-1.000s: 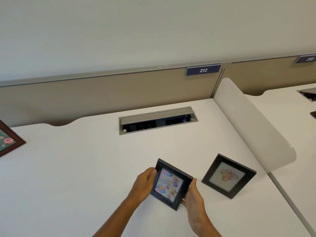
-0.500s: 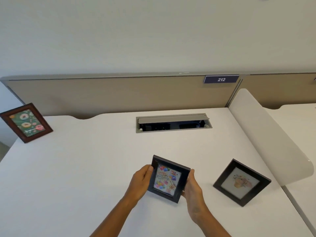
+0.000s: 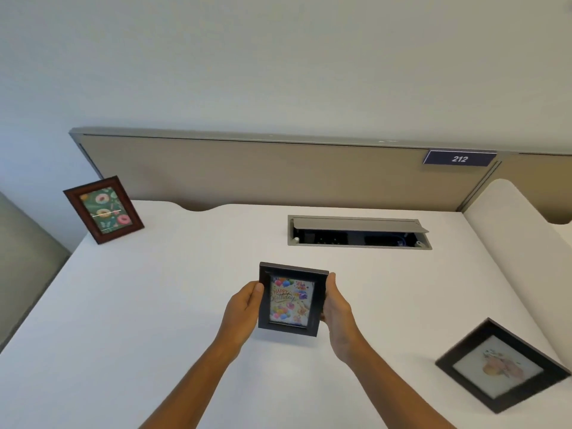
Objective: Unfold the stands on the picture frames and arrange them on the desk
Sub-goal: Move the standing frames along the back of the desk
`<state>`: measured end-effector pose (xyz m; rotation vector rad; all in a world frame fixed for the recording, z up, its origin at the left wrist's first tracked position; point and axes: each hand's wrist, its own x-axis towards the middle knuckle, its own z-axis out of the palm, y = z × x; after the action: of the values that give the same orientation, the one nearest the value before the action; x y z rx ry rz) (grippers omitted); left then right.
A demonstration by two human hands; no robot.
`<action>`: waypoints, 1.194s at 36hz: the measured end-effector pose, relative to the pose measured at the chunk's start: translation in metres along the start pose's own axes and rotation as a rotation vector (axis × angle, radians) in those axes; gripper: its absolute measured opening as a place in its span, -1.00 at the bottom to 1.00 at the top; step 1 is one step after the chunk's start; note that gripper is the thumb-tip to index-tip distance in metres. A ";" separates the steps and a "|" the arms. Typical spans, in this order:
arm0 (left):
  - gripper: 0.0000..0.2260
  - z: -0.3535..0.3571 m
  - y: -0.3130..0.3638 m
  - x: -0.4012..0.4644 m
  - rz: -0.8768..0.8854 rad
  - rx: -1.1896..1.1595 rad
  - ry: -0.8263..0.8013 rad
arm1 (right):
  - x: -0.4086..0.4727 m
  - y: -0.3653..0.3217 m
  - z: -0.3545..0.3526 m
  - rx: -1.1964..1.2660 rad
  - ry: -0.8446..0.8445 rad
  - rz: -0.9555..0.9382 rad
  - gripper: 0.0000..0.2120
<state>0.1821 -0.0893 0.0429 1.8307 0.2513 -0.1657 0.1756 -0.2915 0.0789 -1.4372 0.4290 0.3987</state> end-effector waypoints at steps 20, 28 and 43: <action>-0.75 -0.046 0.016 0.205 -0.040 0.014 0.127 | 0.195 -0.105 0.076 -0.071 -0.071 0.024 -0.19; -0.75 -0.040 0.020 0.274 -0.063 0.061 0.194 | 0.271 -0.129 0.082 -0.065 -0.125 0.082 -0.21; -0.76 -0.032 0.012 0.316 -0.079 0.036 0.155 | 0.331 -0.125 0.074 -0.013 -0.105 0.120 -0.19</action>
<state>0.4899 -0.0351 -0.0140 1.8730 0.4315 -0.0836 0.5268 -0.2278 0.0233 -1.3998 0.4290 0.5719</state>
